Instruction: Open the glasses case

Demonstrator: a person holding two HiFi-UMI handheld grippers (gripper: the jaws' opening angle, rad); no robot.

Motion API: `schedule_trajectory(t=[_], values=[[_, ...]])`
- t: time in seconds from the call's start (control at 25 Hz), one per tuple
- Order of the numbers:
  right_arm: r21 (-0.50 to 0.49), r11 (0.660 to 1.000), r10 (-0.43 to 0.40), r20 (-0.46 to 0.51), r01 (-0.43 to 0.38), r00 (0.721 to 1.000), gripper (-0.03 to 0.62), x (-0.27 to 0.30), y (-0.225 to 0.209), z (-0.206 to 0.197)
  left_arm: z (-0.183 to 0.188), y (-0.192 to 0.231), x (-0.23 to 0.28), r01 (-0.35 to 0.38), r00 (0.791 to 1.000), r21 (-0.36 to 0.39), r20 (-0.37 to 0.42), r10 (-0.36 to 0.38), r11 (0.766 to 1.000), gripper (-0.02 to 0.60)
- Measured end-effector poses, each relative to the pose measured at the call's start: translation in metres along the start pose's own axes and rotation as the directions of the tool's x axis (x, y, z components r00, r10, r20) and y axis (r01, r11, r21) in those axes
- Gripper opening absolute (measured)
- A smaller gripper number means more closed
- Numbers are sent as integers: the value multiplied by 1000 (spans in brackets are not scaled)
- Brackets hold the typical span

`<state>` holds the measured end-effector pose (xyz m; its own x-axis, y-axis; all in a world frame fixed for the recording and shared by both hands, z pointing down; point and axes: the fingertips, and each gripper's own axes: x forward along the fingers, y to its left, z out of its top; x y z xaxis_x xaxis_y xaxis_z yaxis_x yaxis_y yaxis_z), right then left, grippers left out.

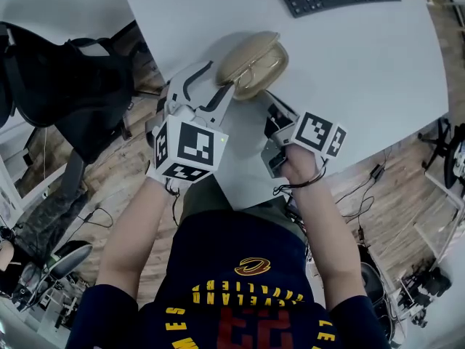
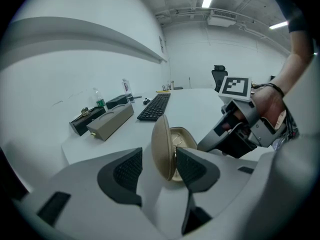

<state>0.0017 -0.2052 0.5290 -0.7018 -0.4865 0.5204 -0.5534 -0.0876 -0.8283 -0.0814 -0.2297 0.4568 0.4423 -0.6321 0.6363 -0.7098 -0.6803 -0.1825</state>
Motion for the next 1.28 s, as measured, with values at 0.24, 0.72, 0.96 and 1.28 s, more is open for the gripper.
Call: schedule_trajectory(t=[0.24,0.72,0.96,1.28], values=[[0,1000,-27,-2,27,1000,43,-20,-10,-16,-1,3,-4,-11,1000,2,-7,11,1000,224],[-13,999,-50,-20,50,999,41,-54,-22,-35,-35,7,5,-21,994,10,-106,21,1000,224],[-18,999,-45,-29,44,999,41,-69,-22,-43,-50,-2,5,-2,991,-26,-135,-1,1000,224],[-28,997,-70,-28,69,997,38,-76,-27,-50,-75,0,7,-13,981,-42,-194,4,999,215]])
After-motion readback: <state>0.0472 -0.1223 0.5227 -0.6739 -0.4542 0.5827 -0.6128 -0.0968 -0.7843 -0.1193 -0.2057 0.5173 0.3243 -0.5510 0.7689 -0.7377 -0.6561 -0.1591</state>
